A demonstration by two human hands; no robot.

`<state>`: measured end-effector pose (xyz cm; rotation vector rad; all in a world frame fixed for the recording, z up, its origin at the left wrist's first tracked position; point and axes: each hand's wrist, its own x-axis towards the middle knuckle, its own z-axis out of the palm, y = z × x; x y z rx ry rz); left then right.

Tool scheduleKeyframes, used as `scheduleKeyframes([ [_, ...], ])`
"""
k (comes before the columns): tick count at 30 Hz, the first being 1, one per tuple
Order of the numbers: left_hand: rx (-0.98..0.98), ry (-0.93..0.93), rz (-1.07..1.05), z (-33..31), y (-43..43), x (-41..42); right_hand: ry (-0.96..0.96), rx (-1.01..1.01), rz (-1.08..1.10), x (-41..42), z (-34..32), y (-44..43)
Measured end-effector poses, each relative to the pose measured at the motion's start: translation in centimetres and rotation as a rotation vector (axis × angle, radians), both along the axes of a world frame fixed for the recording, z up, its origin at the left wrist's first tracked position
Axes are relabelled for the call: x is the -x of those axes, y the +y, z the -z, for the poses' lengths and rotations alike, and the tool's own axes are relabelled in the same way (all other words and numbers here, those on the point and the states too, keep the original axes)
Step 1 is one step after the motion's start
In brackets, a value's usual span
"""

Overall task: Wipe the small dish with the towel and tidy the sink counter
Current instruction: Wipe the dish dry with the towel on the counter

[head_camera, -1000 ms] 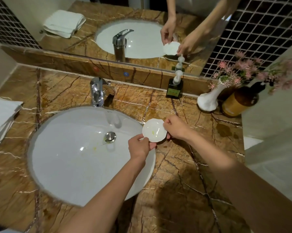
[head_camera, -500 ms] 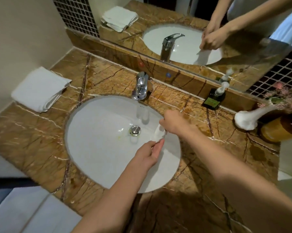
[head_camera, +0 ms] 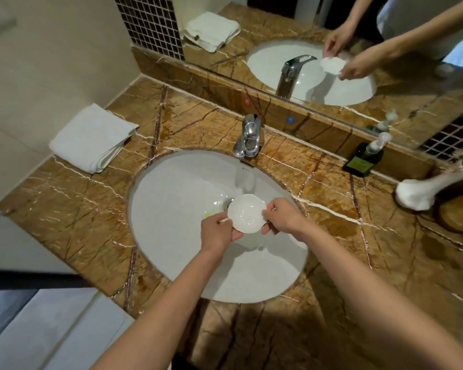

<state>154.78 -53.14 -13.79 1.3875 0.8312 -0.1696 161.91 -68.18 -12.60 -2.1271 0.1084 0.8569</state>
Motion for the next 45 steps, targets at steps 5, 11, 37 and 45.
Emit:
scheduleKeyframes([
  [5,-0.087,-0.076,0.068,-0.1,5.3,-0.5,0.043,-0.125,0.105,1.0,0.4,4.7],
  [11,0.01,-0.069,0.123,-0.7,13.7,-1.8,0.033,-0.215,0.275,2.0,0.3,13.0],
  [37,-0.276,-0.037,0.102,-4.2,33.2,-8.9,0.107,-0.367,0.056,-6.7,-1.7,32.6],
  [45,-1.042,-0.157,0.246,-2.1,36.4,-13.1,-0.063,-0.216,0.304,-9.8,0.0,34.6],
])
